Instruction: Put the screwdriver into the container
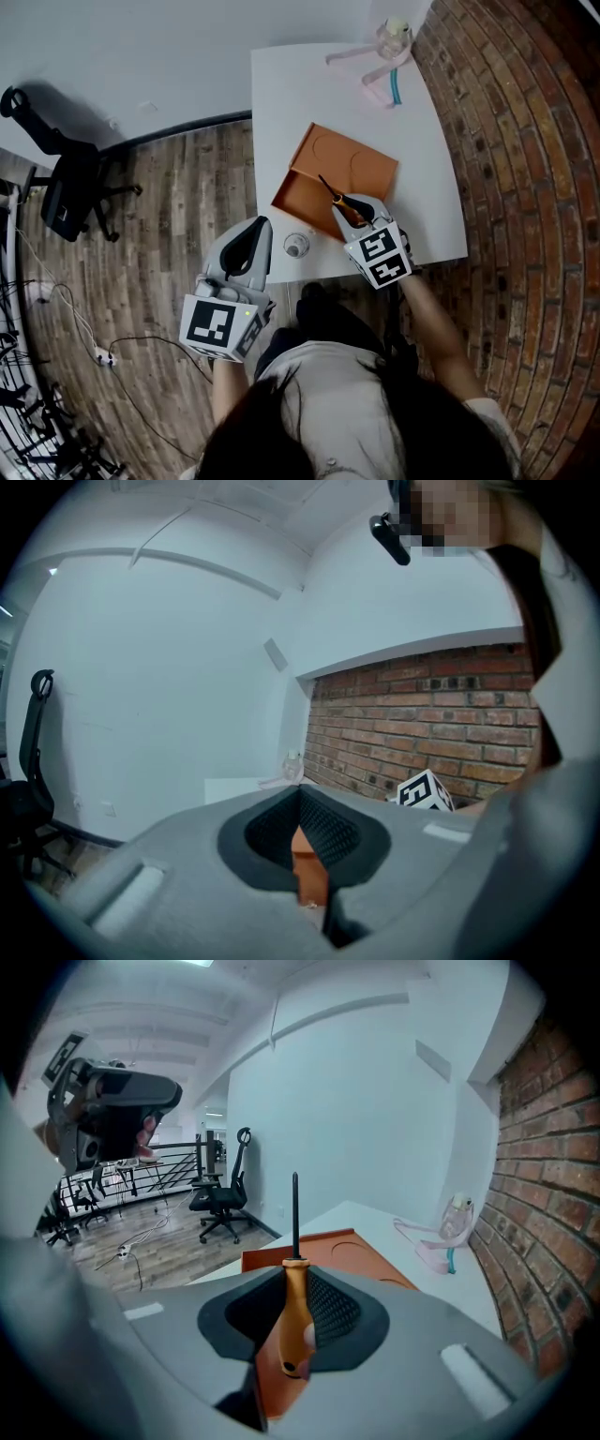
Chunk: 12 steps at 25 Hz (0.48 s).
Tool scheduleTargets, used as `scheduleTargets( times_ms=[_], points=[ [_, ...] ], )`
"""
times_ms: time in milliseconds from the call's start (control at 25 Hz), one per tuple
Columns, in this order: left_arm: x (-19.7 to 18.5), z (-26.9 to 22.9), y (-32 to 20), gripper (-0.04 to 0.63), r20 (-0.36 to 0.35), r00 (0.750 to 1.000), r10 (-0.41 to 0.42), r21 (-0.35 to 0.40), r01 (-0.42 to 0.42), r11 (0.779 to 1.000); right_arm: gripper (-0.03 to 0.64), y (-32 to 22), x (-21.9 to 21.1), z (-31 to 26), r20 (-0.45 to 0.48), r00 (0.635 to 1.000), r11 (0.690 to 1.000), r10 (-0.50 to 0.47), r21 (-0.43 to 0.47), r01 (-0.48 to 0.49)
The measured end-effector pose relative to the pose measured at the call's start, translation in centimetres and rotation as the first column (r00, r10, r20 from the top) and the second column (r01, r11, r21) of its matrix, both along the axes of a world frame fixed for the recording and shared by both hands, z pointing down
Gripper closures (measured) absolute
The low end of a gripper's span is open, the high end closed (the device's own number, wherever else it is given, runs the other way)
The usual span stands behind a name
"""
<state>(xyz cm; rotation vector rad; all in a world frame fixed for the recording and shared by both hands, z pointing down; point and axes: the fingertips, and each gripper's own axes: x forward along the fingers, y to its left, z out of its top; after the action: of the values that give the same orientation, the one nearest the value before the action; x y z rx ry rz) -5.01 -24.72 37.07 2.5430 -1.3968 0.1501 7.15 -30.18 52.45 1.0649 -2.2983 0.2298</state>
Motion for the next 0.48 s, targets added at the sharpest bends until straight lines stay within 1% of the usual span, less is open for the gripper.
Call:
scheduleTargets(
  times_ms=[240, 480],
  points=[
    [-0.5, 0.7, -0.3, 0.594, 0.003, 1.0, -0.016, -0.019, 0.016, 1.0, 0.537, -0.3, -0.4, 2.4, -0.044, 0.998, 0.998, -0.035, -0.06, 0.032],
    [-1.3, 1.4, 0.0, 0.594, 0.005, 0.999, -0.032, -0.044, 0.032, 0.999, 0.537, -0.1, -1.1, 4.7, -0.069, 0.996, 0.992, -0.051, -0.121, 0.042]
  ],
)
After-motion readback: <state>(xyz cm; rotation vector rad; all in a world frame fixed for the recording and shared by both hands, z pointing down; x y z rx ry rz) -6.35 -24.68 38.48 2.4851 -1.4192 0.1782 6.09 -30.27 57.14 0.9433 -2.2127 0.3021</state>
